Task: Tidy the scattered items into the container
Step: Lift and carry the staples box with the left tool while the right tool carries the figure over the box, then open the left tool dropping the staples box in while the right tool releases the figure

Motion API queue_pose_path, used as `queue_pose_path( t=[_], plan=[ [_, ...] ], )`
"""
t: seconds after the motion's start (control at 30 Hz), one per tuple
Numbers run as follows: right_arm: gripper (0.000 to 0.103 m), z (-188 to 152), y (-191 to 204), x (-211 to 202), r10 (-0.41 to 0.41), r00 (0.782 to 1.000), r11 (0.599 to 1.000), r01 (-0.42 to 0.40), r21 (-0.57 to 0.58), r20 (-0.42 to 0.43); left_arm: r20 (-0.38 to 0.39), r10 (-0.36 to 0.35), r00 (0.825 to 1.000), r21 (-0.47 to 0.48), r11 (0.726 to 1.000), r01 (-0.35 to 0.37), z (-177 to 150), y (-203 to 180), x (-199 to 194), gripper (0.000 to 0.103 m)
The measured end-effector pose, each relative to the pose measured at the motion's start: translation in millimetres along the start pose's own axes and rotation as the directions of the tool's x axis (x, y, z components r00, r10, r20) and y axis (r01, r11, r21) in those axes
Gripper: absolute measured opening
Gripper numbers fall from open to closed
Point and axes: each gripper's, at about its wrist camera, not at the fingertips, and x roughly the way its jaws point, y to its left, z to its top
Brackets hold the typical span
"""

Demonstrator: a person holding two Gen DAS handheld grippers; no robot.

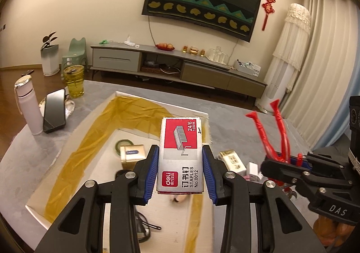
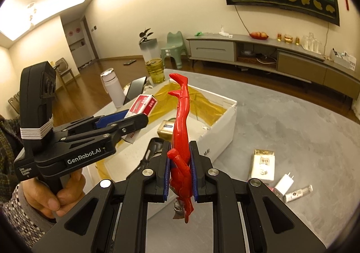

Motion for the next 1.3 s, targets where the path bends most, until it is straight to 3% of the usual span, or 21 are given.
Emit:
queue_pose_path(
  t=[0.4,1.07,1.3],
  plan=[
    [0.016,15.0,10.4,14.3,0.018,1.000,1.000,-0.018,-0.012,0.007,0.016,0.077,0.997,-0.081,0.994,-0.076,9.6,50.7,-13.0,0.039],
    [0.016,49.5,34.3,82.9,0.044,0.995,0.997,-0.049,-0.063,-0.086,-0.123,0.219,0.968,-0.101,0.967,-0.232,-1.3,95.9,5.3,0.039],
    [0.016,58.3,25.1,109.4,0.015,0.991,0.998,-0.023,-0.058,-0.136,-0.169,0.226,0.959,-0.082,0.967,-0.242,-4.8,98.0,16.1,0.039]
  ],
)
